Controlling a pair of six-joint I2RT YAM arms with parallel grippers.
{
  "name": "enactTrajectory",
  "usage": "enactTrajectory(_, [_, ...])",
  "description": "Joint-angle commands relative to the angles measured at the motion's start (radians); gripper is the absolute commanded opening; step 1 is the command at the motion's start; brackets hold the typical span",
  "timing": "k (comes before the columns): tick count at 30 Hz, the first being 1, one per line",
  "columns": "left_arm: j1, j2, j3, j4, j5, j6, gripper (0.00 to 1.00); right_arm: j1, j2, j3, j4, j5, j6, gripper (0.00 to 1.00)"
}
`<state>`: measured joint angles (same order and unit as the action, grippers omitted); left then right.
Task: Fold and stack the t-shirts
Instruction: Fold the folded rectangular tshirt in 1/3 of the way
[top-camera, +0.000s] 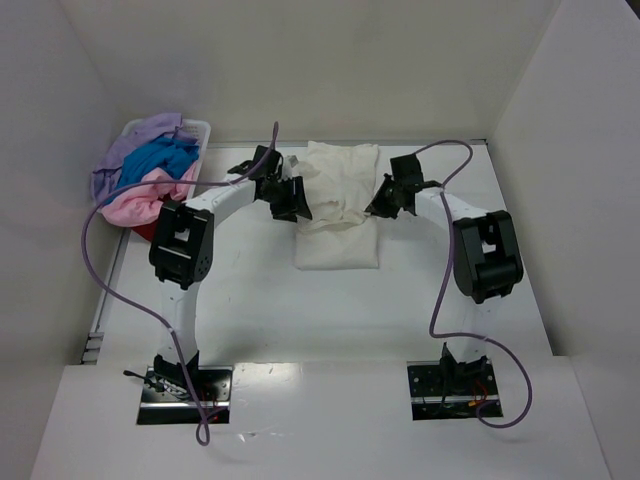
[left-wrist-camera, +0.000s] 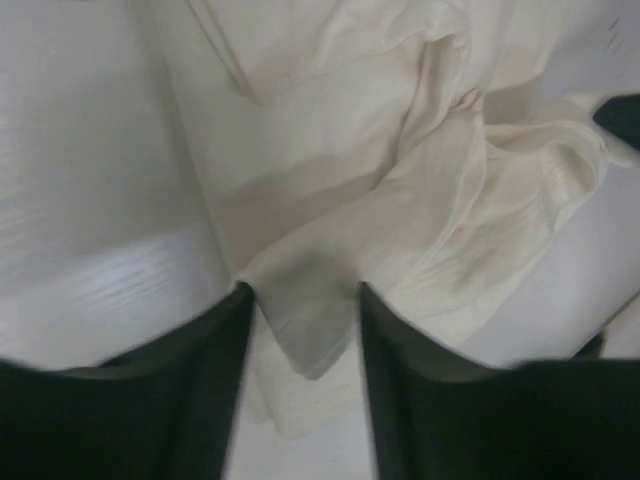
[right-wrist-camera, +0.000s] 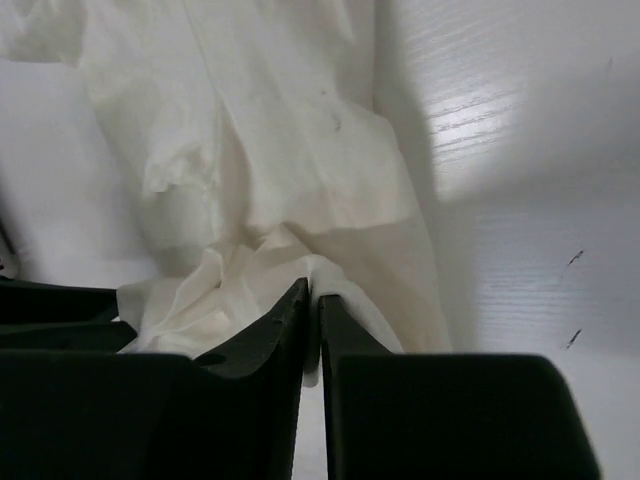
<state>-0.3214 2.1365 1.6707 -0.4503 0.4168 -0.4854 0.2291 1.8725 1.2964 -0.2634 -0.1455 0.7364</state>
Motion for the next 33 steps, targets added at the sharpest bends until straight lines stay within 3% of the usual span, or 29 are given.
enactTrajectory(1, [0.019,0.011,0.034,0.016,0.037,0.03,0.63,-0.007,0.034,0.04,0.065,-0.017,-0.043,0.16])
enactTrajectory(2, [0.019,0.011,0.034,0.031,0.037,0.03,0.68,-0.007,0.034,0.049,0.066,-0.017,-0.043,0.24])
enactTrajectory(3, [0.028,0.002,0.034,0.032,0.052,0.054,0.83,-0.007,0.034,0.049,0.066,-0.008,-0.066,0.36])
enactTrajectory(6, [0.048,-0.018,0.061,0.042,0.053,0.093,0.91,-0.007,0.034,0.08,0.066,0.01,-0.1,0.52])
enactTrajectory(7, [0.048,-0.036,0.075,0.042,0.053,0.103,0.93,-0.007,0.019,0.096,0.056,0.011,-0.11,0.65])
enactTrajectory(10, [0.074,-0.098,0.063,0.042,0.072,0.14,0.96,-0.016,-0.041,0.112,0.043,0.06,-0.133,0.77])
enactTrajectory(13, [0.088,-0.188,-0.021,0.085,0.134,0.151,0.96,-0.025,-0.136,0.098,0.043,0.069,-0.134,0.78])
enactTrajectory(16, [0.084,-0.286,-0.11,0.149,0.255,0.16,0.93,-0.025,-0.226,0.034,0.087,0.029,-0.12,0.7])
enactTrajectory(18, [0.059,-0.328,-0.173,0.159,0.296,0.16,0.87,-0.025,-0.266,-0.031,0.11,-0.029,-0.108,0.45])
enactTrajectory(19, [0.027,-0.337,-0.189,0.159,0.31,0.16,0.81,-0.025,-0.266,-0.055,0.139,-0.051,-0.095,0.34])
enactTrajectory(20, [0.012,-0.337,-0.206,0.17,0.31,0.15,0.67,-0.025,-0.277,-0.098,0.148,-0.09,-0.082,0.26])
enactTrajectory(21, [-0.004,-0.337,-0.245,0.18,0.31,0.14,0.62,-0.025,-0.277,-0.117,0.157,-0.113,-0.081,0.15])
enactTrajectory(22, [-0.03,-0.337,-0.265,0.202,0.31,0.131,0.57,-0.025,-0.277,-0.135,0.167,-0.135,-0.081,0.1])
enactTrajectory(24, [-0.041,-0.337,-0.305,0.225,0.295,0.088,0.45,-0.011,-0.277,-0.186,0.185,-0.161,-0.071,0.07])
enactTrajectory(26, [-0.054,-0.337,-0.373,0.272,0.295,0.059,0.39,0.019,-0.277,-0.222,0.205,-0.173,-0.071,0.07])
enactTrajectory(33, [-0.076,-0.236,-0.416,0.334,0.243,0.021,0.36,0.041,-0.222,-0.256,0.225,-0.195,-0.061,0.07])
